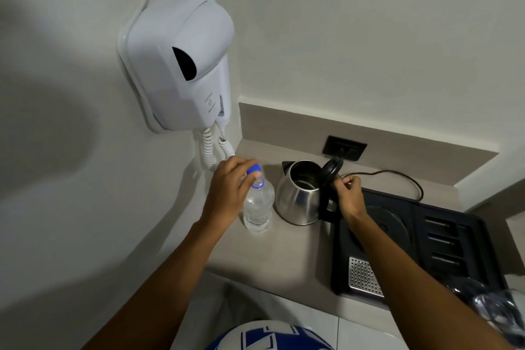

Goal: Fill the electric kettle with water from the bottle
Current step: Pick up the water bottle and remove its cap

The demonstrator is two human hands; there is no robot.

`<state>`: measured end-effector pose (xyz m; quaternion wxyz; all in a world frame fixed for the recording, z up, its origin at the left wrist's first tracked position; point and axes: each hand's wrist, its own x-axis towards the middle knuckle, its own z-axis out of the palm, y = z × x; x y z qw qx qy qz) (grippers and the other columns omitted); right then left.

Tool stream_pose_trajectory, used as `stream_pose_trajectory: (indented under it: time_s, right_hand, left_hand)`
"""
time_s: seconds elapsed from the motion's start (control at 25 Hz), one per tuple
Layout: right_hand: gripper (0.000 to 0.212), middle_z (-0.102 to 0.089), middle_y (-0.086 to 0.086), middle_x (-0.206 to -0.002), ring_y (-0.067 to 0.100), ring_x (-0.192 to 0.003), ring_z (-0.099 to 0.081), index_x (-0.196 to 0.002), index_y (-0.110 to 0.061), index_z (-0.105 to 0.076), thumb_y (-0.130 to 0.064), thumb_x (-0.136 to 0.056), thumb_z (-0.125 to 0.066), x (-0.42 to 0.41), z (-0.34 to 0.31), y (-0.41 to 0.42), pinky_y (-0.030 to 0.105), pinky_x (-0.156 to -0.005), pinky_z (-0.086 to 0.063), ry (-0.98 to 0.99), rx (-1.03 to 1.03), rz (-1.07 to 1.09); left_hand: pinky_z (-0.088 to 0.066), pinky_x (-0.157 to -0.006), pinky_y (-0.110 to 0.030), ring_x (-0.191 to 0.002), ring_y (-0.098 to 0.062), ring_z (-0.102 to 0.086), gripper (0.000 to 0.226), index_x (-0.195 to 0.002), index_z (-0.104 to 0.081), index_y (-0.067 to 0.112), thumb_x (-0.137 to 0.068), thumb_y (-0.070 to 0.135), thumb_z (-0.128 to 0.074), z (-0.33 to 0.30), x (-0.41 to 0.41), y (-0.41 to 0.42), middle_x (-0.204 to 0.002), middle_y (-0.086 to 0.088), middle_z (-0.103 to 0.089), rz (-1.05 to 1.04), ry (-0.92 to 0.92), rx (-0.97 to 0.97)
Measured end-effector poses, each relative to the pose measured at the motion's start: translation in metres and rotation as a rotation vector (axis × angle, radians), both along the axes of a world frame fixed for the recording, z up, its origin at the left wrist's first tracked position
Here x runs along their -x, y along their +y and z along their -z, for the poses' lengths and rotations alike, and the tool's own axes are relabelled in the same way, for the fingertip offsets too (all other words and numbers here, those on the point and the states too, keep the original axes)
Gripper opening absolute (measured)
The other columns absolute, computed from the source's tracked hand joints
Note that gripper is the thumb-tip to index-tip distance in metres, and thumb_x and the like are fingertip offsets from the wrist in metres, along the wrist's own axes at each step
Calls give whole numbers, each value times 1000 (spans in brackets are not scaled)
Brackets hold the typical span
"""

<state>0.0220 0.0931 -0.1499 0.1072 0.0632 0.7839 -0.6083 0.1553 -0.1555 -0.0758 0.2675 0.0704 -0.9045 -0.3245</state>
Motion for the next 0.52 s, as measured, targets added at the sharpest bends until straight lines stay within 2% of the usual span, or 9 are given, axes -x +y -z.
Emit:
stream_pose_trajectory:
  time_s: [0.12, 0.16, 0.2, 0.28, 0.32, 0.4, 0.52]
  right_hand:
    - [40, -53, 0, -83, 15, -77, -52, -90, -17, -44, -55, -84, -58, -3, 4, 2, 31, -70, -44, 35, -1, -23]
    - [38, -54, 1, -84, 16, -79, -52, -92, -16, -44, -52, -87, -57, -3, 4, 2, 32, -73, -45, 33, -2, -27]
    - [38, -54, 2, -86, 17, -81, -53, -94, -14, -44, -51, -88, -56, -4, 5, 2, 34, -76, -45, 26, 0, -31]
    - [40, -55, 2, -87, 20, -85, -54, -97, -12, -44, -51, -90, -54, -5, 4, 1, 36, -80, -45, 16, -7, -33]
    - [42, -55, 1, -89, 21, -88, -55, -98, -13, -44, -53, -90, -52, -6, 3, 1, 39, -84, -44, 10, -21, -32]
    - [49, -59, 1, -100, 24, -101, -54, -104, -19, -47, -64, -86, -46, -9, 3, 0, 45, -96, -36, 4, -93, -28]
    - [69, -51, 1, -132, 24, -127, -38, -126, -29, -47, -75, -75, -39, -14, 2, -5, 49, -103, -17, 47, -260, 39]
  left_hand:
    - [-42, -78, -9, -88, 2, -61, 28, -101, -69, 17, -95, 37, -50, 17, -6, 0, -95, 6, -68, -192, 82, -390]
    - [-41, -75, -7, -85, 2, -61, 29, -96, -69, 15, -96, 36, -49, 31, -14, -1, -90, 6, -68, -263, 86, -448]
    - [-40, -72, -10, -81, -5, -63, 28, -92, -68, 10, -98, 31, -51, 48, -24, -4, -84, 2, -68, -324, 45, -477]
    - [-41, -72, -25, -79, -30, -64, 26, -84, -67, 1, -99, 18, -54, 89, -46, -10, -79, -13, -68, -379, -153, -477]
    - [-43, -73, -32, -79, -37, -64, 25, -83, -67, -2, -98, 14, -56, 110, -57, -14, -80, -20, -68, -371, -279, -441]
    - [-50, -80, -42, -81, -40, -65, 19, -83, -70, -6, -94, 8, -62, 145, -74, -21, -83, -26, -70, -295, -476, -311]
    - [-55, -85, -49, -80, -37, -66, 8, -84, -73, -4, -88, 1, -69, 173, -81, -25, -85, -23, -72, -197, -550, -219]
